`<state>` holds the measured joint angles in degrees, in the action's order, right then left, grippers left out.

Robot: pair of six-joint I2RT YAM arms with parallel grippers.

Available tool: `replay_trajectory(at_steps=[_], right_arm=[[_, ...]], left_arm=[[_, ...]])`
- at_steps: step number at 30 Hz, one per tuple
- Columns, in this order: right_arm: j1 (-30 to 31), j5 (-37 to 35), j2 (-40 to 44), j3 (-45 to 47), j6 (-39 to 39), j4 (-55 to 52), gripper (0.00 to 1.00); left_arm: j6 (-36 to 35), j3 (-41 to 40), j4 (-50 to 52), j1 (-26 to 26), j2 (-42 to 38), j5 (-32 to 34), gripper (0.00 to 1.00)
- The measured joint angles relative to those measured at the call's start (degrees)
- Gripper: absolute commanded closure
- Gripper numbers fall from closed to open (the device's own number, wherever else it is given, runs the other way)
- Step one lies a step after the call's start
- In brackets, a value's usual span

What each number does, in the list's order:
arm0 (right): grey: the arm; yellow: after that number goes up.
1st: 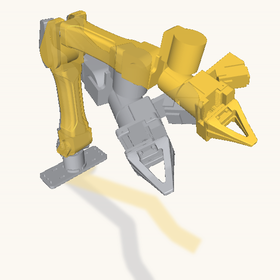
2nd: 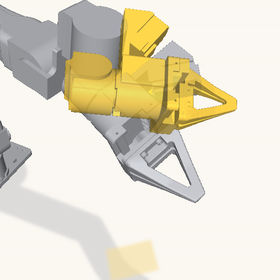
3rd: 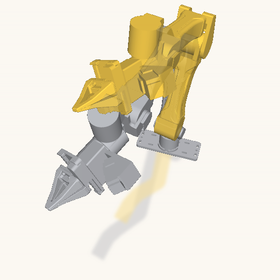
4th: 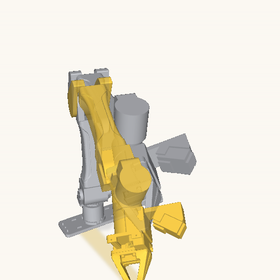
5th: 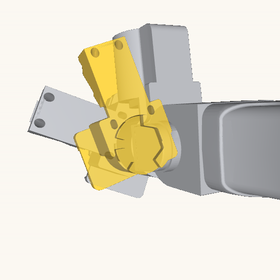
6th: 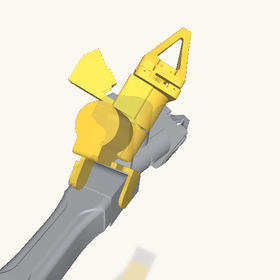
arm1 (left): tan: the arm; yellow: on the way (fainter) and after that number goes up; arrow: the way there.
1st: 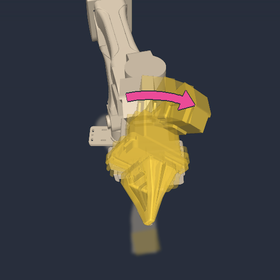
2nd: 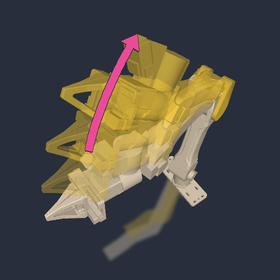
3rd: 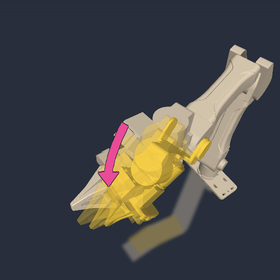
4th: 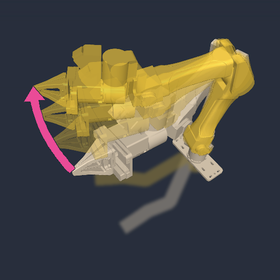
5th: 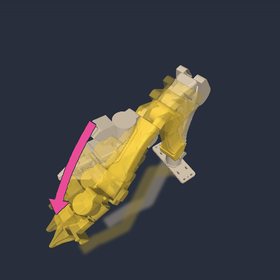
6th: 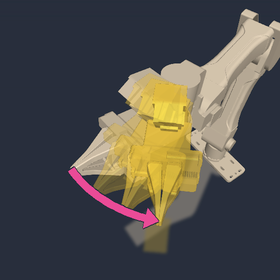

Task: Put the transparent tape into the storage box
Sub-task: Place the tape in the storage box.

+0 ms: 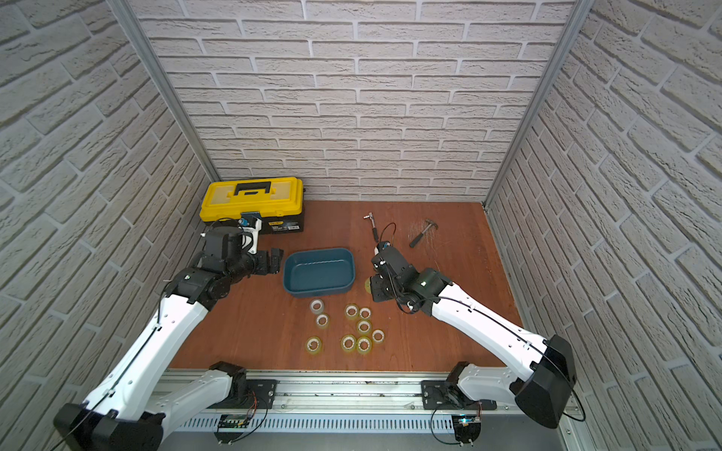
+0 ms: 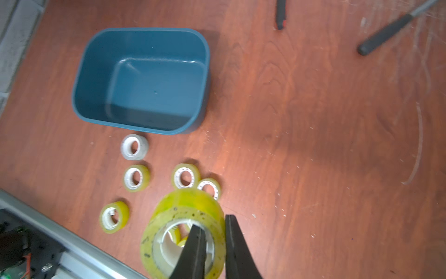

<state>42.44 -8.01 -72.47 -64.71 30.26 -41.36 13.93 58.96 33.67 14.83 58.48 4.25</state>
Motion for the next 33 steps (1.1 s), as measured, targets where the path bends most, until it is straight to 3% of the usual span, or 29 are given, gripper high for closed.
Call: replay_trajectory(at_steps=[11,33], right_arm=[[0.07,7.23,-13.05,-16.11,-4.20,-0.48,0.97],[3.15,7.82,-36.48,-34.34,-4.15,0.59,0.97]], left_arm=[[-0.22,-3.28,-1.64,-5.40,-4.31,2.25,0.02],[1.60,-3.26,-1.97,-9.88,-2.25,-0.92,0.02]])
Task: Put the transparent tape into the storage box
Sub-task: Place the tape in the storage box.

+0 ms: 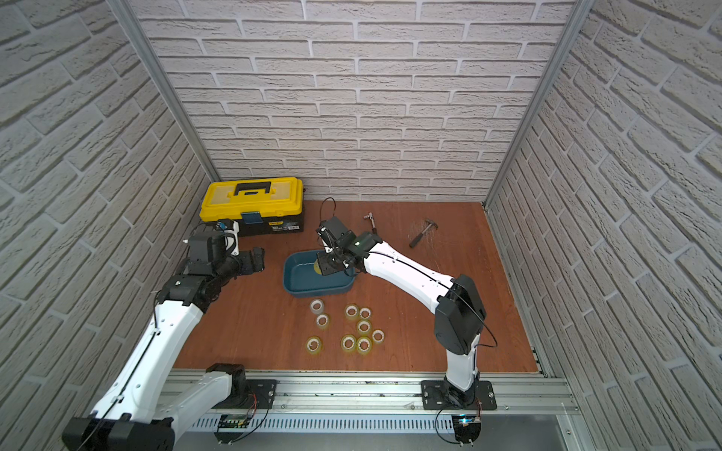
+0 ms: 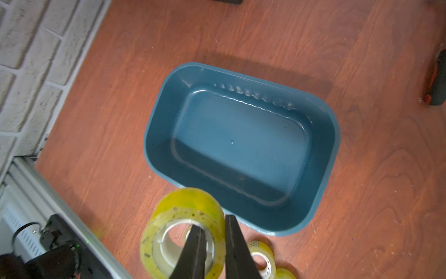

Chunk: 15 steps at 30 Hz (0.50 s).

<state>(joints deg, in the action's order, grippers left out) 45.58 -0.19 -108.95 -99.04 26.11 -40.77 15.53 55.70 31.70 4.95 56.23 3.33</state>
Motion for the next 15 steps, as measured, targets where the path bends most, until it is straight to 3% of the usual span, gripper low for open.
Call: replay_trajectory(at_steps=[8,15], right_arm=[[-0.50,-5.38,-14.51,-10.91,-0.26,-1.81,0.98],[-2.38,-7.91,-19.85,-12.76,-0.26,-3.43,0.98]], left_arm=[[0.15,0.00,0.00,-0.02,0.55,-1.27,0.02],[0.13,-0.07,-0.15,-0.07,0.52,-2.75,0.02]])
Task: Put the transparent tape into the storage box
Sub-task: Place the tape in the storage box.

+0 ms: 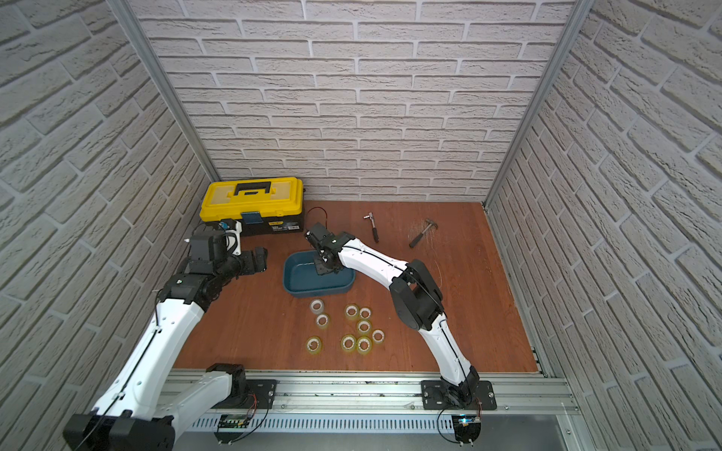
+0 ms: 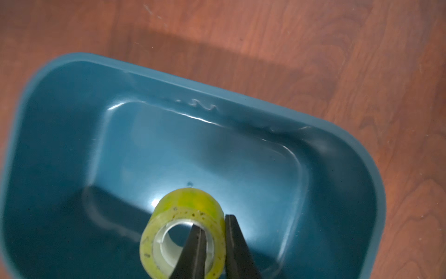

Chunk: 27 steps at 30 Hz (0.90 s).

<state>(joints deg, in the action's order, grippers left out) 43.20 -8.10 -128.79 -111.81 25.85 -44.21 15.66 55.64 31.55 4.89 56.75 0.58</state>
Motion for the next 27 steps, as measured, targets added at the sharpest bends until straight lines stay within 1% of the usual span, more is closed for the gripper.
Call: replay_trajectory(at_steps=[10,16,27], right_arm=[[-3.76,-0.63,-3.76,-1.81,-0.96,-0.63,0.97],[-4.57,-0.70,-4.98,-3.58,-1.46,-0.90,0.94],[-4.96,0.24,-4.98,-3.58,-2.58,-1.90,0.63]], left_arm=[[0.00,0.00,-0.26,0.00,0.00,-1.86,0.02],[-0.02,-0.02,-0.26,0.22,0.00,-2.10,0.02],[-0.92,-0.02,-0.26,3.34,0.00,-0.61,0.02]])
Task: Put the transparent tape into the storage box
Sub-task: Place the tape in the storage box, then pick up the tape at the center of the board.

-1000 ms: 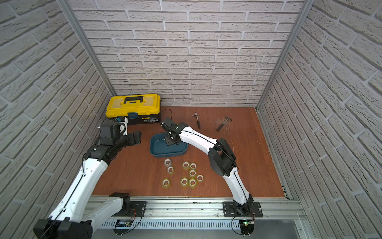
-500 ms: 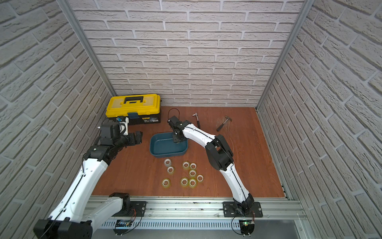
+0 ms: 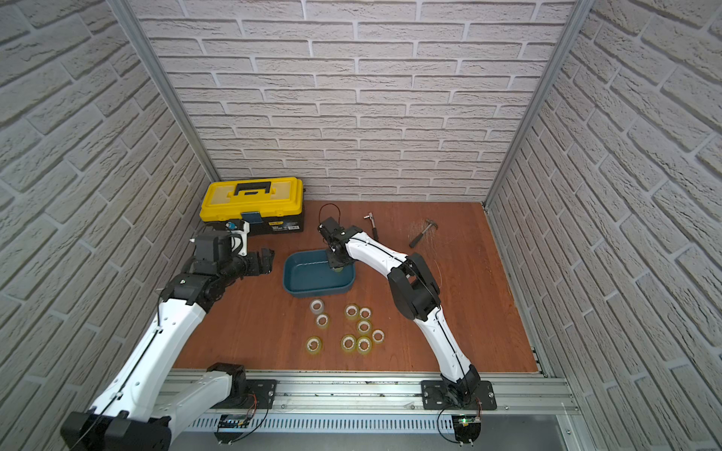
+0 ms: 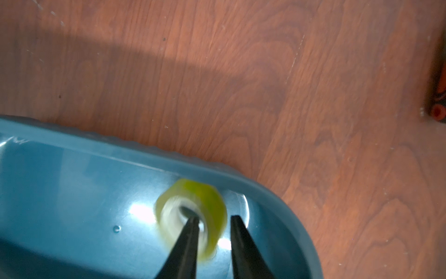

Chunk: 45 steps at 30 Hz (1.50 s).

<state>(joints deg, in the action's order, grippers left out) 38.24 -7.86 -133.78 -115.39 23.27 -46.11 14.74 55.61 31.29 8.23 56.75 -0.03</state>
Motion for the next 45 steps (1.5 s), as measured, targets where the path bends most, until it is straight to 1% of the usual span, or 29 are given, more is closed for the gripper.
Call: replay_trajectory(at_steps=[2,4,8,12,16,19,23,27,30,32,34,36,41,45], right_arm=[[0.00,0.46,0.00,0.07,-0.15,0.11,0.58],[0.00,0.98,0.24,0.50,-0.22,0.28,0.56],[0.00,1.51,1.81,1.73,-0.83,0.02,0.56],[0.00,1.77,7.21,4.57,-1.16,-0.68,0.57],[0.00,4.59,14.69,7.23,-1.18,-1.88,0.59],[0.31,6.29,17.66,6.82,-1.14,-3.23,0.60],[1.40,6.69,17.97,6.40,-0.13,-4.79,0.60],[3.50,6.49,17.68,4.50,1.33,-8.92,0.60],[4.46,6.14,17.77,3.10,1.73,-10.05,0.60],[5.01,5.73,18.34,3.72,1.81,-10.40,0.60],[5.46,5.22,20.22,7.06,1.81,-10.01,0.61],[5.99,4.04,23.65,13.27,1.86,-9.70,0.61],[8.04,2.16,34.56,31.80,3.10,-8.20,0.61],[9.16,0.96,44.87,42.45,4.37,-4.83,0.60]], left_arm=[[-0.17,0.00,0.00,0.20,-0.02,0.07,0.02],[-0.22,-0.02,0.00,0.55,-0.13,0.31,0.02],[-0.02,-0.09,0.70,1.20,-1.31,1.20,0.02],[0.96,-0.09,3.10,1.40,-4.48,0.37,0.02],[1.88,-1.11,4.61,1.55,-8.33,-0.04,0.02],[2.29,-2.03,6.36,1.55,-9.99,0.20,0.02],[3.13,-2.56,7.56,1.55,-10.51,0.61,0.02],[3.28,-4.83,8.00,1.55,-11.17,0.68,0.02],[2.95,-5.09,8.66,1.55,-10.99,1.33,0.02],[2.80,-5.09,8.57,1.55,-11.04,2.34,0.02],[2.84,-5.09,8.55,1.55,-10.95,3.02,0.02],[2.99,-5.22,8.20,1.55,-10.82,3.26,0.02],[3.37,-5.95,7.32,1.57,-9.70,2.75,0.02],[3.39,-5.97,7.37,1.70,-9.57,3.56,0.02]])
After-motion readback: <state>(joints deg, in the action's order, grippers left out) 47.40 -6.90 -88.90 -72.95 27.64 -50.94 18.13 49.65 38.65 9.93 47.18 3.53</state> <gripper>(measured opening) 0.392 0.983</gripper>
